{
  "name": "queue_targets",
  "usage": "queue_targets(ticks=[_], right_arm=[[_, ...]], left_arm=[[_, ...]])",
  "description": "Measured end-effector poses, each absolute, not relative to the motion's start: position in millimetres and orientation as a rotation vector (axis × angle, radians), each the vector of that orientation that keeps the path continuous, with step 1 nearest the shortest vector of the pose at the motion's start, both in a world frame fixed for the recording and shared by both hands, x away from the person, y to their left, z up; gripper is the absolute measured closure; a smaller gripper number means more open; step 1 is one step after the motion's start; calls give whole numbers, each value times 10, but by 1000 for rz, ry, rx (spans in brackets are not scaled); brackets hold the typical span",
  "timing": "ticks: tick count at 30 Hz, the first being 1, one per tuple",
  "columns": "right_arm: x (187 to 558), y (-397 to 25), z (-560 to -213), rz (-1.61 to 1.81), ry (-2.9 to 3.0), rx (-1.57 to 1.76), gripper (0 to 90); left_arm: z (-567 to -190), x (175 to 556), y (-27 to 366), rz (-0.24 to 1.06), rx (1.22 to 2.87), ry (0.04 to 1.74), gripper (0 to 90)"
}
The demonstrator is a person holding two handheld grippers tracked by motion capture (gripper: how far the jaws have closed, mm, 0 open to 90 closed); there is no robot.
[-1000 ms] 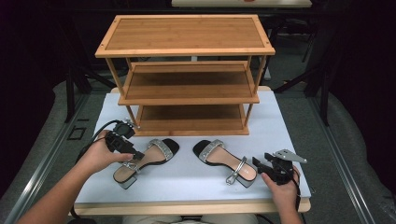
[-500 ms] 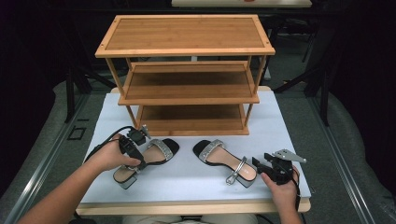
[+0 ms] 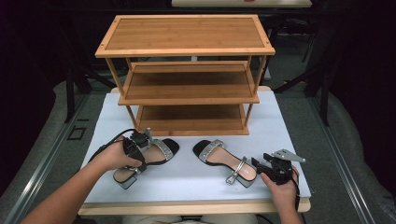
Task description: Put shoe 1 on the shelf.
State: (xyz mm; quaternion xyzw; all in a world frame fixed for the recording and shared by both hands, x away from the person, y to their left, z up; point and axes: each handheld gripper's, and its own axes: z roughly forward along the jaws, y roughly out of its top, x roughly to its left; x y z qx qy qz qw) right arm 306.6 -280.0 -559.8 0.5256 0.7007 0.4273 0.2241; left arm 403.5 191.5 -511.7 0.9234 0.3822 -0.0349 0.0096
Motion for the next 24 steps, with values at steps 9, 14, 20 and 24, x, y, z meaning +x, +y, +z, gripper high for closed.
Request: queue_targets(ticks=[9, 14, 20, 24], right_arm=[[3075, -2790, -5609, 1174, 1943, 1451, 406], [3076, -2791, -5609, 1173, 1941, 1454, 405], [3079, -2792, -5610, 1175, 1944, 1458, 405], [3080, -2794, -5611, 1177, 1944, 1459, 406]], left_arm=[[-5149, 4043, 1922, -121, 2875, 1215, 406], [-5135, 4047, 1940, -122, 2859, 1234, 419], [-5100, 4034, 1929, -92, 2866, 1219, 422], [-5019, 4028, 1944, -95, 2844, 1223, 424]])
